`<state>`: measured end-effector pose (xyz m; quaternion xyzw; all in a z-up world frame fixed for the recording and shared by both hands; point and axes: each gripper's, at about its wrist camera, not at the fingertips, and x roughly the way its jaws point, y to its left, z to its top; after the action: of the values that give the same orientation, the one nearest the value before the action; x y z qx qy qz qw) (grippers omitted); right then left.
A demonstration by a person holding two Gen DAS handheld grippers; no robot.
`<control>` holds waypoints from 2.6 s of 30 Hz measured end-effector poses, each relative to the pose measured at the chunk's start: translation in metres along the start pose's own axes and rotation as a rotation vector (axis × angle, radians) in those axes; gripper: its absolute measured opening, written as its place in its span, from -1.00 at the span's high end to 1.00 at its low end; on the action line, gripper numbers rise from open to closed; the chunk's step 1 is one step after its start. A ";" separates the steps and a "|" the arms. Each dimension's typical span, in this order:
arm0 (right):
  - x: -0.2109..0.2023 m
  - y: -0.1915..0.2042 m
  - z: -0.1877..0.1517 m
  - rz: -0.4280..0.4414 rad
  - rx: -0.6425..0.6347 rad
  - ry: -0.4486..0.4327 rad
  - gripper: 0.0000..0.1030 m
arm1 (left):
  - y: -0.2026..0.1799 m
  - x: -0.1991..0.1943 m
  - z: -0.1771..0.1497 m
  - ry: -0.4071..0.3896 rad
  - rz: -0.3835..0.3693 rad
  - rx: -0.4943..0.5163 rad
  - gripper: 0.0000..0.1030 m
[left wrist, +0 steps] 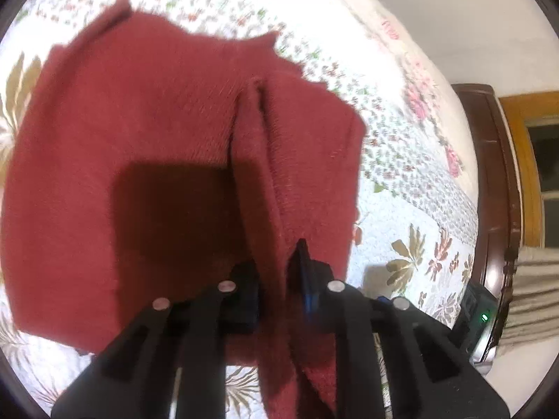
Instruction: Fold small clothes
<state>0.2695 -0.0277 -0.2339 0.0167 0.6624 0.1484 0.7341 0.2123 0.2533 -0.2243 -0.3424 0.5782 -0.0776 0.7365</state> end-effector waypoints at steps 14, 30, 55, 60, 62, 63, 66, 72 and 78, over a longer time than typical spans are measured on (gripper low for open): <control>0.011 0.017 0.003 0.017 -0.025 0.015 0.22 | 0.037 -0.102 0.026 -0.181 0.130 0.111 0.74; 0.022 0.073 0.006 0.082 -0.112 0.033 0.22 | 0.135 -0.080 0.008 -0.106 0.255 0.011 0.60; 0.026 0.119 0.003 0.090 -0.133 0.033 0.19 | 0.134 -0.126 -0.047 -0.160 0.194 0.008 0.85; 0.032 0.126 0.003 0.115 -0.117 0.028 0.18 | 0.161 -0.126 -0.051 -0.160 0.293 0.020 0.84; 0.037 0.127 0.002 0.173 -0.082 0.039 0.15 | 0.177 -0.108 -0.051 -0.110 0.284 -0.009 0.84; 0.039 0.129 0.001 0.207 -0.068 0.044 0.10 | 0.180 -0.101 -0.052 -0.106 0.277 -0.016 0.84; 0.046 0.139 -0.004 0.267 -0.072 0.056 -0.06 | 0.174 -0.098 -0.052 -0.119 0.243 -0.018 0.84; 0.084 0.162 -0.005 0.298 -0.063 0.137 -0.06 | 0.167 -0.098 -0.054 -0.100 0.218 0.004 0.81; 0.083 0.163 -0.002 0.203 -0.119 0.166 0.57 | 0.165 -0.084 -0.057 -0.065 0.217 0.037 0.77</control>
<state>0.2421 0.1475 -0.2785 0.0275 0.7059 0.2617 0.6576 0.0871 0.3965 -0.2605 -0.2666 0.5859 0.0029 0.7653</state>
